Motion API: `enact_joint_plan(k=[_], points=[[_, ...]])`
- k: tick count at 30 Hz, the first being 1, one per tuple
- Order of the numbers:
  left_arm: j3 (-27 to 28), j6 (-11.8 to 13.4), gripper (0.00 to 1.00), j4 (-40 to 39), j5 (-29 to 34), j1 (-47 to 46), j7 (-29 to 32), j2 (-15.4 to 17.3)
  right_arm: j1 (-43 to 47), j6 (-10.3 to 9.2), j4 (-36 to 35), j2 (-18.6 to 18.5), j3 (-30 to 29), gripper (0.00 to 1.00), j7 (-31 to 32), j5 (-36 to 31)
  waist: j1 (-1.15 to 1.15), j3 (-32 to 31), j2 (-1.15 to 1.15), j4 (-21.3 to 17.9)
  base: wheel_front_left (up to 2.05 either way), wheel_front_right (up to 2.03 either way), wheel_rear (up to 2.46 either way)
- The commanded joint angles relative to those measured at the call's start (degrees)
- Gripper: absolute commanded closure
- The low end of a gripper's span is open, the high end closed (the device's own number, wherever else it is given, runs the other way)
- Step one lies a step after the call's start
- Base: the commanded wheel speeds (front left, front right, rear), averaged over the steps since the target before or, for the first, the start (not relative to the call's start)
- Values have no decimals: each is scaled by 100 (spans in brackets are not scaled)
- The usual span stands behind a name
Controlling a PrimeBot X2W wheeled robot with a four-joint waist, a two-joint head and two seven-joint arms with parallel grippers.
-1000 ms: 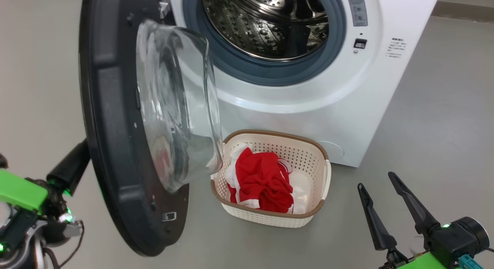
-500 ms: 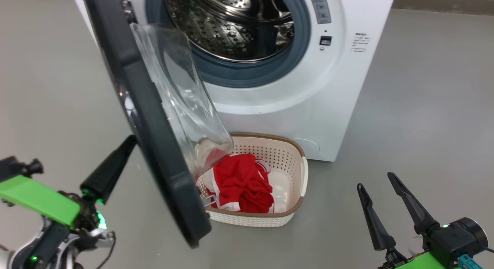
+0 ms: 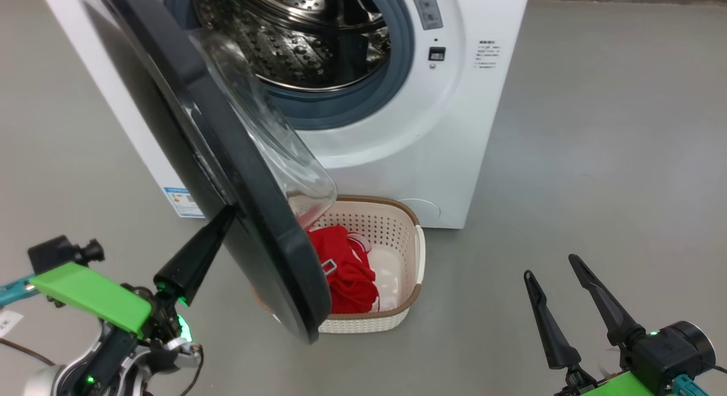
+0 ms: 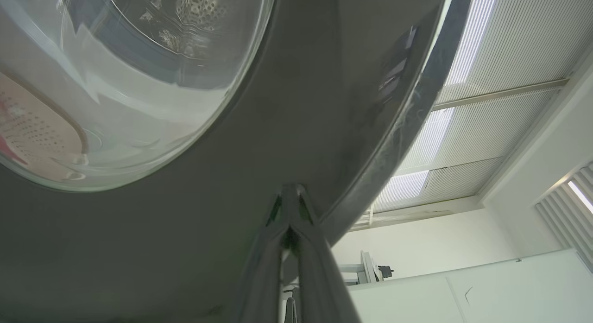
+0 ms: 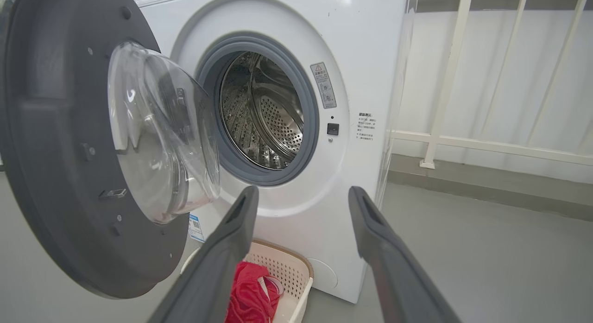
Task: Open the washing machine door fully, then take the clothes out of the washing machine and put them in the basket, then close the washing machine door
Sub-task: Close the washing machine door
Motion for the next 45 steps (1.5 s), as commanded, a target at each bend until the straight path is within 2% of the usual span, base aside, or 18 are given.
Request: enact_joint_plan(k=[1,22,45], points=[[89,-57,100,-103,-118,-168,-31,51,-241,28,-114,-74,143,0,-37,48,0,42,0,-94,0,0,0],[-472,-513,100,591,-355,-880,-771,50,-380,28,-116,-148,184,0,-37,125,0,385,0,-722,0,0,0],[-881,-1305,100,2296,-263,-2478,-2049,50,-716,28,-108,-237,257,0,-37,259,0,1032,0,-1512,0,0,0]])
